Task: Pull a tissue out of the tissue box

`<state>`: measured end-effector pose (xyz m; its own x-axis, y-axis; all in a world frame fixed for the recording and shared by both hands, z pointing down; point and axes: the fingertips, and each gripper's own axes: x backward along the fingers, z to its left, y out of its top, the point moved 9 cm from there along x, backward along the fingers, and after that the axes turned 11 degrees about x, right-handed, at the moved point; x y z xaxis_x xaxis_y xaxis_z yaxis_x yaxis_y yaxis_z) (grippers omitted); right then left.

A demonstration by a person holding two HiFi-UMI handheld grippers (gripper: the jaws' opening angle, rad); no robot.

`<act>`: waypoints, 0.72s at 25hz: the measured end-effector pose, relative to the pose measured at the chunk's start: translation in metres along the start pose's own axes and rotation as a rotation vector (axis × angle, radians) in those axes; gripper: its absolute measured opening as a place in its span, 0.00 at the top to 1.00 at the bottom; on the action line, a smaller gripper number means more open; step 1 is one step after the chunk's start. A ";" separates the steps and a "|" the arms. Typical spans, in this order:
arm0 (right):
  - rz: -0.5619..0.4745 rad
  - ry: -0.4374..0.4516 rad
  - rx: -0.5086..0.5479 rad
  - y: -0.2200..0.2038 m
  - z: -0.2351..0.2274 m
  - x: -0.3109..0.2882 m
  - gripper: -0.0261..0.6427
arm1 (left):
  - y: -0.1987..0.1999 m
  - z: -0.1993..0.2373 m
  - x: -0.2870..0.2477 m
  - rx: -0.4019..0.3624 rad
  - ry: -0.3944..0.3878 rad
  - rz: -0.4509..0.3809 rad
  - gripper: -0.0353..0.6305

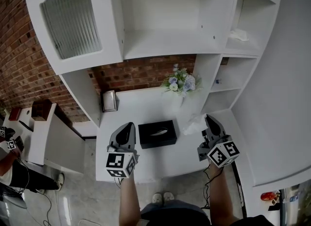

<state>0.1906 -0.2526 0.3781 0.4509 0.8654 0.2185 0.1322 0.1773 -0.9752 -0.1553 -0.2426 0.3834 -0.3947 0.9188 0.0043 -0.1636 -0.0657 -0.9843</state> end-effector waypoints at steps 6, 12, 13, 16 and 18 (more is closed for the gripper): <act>0.003 0.008 0.000 -0.001 0.003 -0.003 0.96 | 0.000 0.002 -0.001 0.002 -0.005 0.004 0.94; 0.005 0.016 0.001 -0.001 0.005 -0.005 0.96 | 0.000 0.003 -0.001 0.002 -0.005 0.005 0.94; 0.005 0.017 0.003 -0.002 0.005 -0.005 0.96 | 0.000 0.003 -0.001 0.001 -0.005 0.005 0.94; 0.006 0.021 0.004 -0.002 0.005 -0.006 0.96 | 0.000 0.003 -0.001 -0.001 -0.005 0.005 0.94; 0.007 0.022 0.003 -0.002 0.006 -0.006 0.96 | 0.000 0.003 -0.001 0.000 -0.004 0.005 0.94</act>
<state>0.1825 -0.2557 0.3785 0.4710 0.8561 0.2128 0.1268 0.1730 -0.9767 -0.1581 -0.2446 0.3839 -0.3994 0.9168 0.0000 -0.1613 -0.0703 -0.9844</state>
